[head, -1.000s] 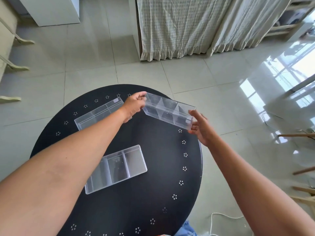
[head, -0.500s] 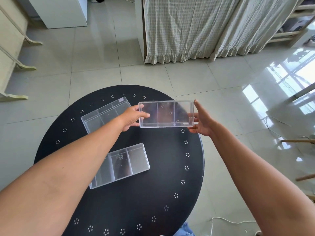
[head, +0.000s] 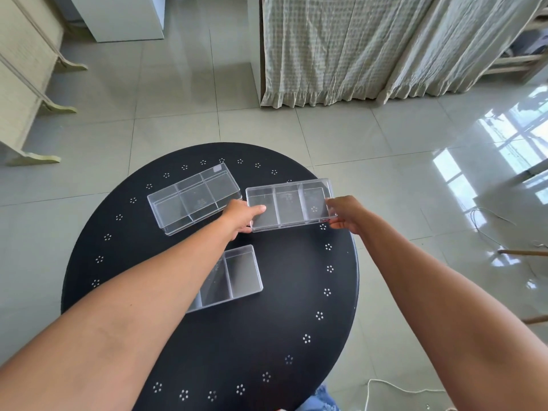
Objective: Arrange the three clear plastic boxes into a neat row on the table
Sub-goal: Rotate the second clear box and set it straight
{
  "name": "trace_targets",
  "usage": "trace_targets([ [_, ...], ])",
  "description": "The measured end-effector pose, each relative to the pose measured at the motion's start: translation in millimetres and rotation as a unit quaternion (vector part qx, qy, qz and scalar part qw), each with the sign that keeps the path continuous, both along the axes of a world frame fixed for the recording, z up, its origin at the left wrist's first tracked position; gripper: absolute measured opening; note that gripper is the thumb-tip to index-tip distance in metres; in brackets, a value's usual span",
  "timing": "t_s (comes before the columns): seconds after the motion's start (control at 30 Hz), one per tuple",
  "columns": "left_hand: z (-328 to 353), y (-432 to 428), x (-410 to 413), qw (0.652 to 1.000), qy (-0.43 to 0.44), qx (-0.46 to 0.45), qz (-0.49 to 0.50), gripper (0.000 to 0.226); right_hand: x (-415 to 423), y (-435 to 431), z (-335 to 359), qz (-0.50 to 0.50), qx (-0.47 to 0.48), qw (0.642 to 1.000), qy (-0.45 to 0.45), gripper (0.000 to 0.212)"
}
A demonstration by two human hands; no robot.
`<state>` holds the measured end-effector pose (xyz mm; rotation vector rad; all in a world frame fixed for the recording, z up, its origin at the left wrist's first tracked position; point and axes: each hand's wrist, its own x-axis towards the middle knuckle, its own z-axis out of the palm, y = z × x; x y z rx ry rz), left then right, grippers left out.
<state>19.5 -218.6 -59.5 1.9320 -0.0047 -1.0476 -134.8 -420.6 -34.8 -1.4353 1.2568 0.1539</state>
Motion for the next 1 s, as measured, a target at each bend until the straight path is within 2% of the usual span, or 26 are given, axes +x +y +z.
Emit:
trace_targets([
  [0.1,-1,-1,0,1.0,-0.011,0.02,0.01,0.077,2,3,-3,-0.008,-0.008,1.0,-0.004,0.01],
  [0.2,-3,-1,-1,0.999,-0.016,0.039,0.011,0.078,3,5,-4,-0.017,-0.017,1.0,-0.002,0.019],
  [0.33,-6,-2,-3,0.998,-0.023,0.05,0.008,0.08,1,8,-6,-0.012,-0.019,1.0,0.014,0.014],
  [0.57,-9,-5,-7,0.998,-0.034,0.056,0.006,0.066,1,12,-5,-0.009,-0.012,1.0,0.021,0.017],
  [0.67,-8,-4,-7,0.998,-0.033,0.057,-0.002,0.069,0,12,-5,0.007,-0.018,0.999,0.036,0.016],
  [0.77,-6,-5,-8,0.998,-0.032,0.051,-0.006,0.053,-3,11,-2,0.032,-0.032,0.998,0.048,0.013],
  [0.83,-6,-4,-6,0.998,-0.031,0.057,-0.012,0.029,-4,8,-3,0.043,-0.048,0.997,0.048,0.023],
  [0.9,-2,0,-3,0.997,-0.035,0.062,-0.019,0.022,-2,7,-3,0.029,-0.09,0.995,0.043,0.023],
  [0.93,-1,3,-1,0.997,-0.045,0.055,-0.025,0.03,1,7,-2,0.025,-0.116,0.992,0.046,0.016],
  [0.97,0,7,2,0.997,-0.057,0.047,-0.029,0.051,5,7,0,0.032,-0.145,0.988,0.052,0.011],
  [1.0,4,12,3,0.996,-0.071,0.045,-0.036,0.063,9,6,1,0.038,-0.175,0.982,0.068,0.027],
])
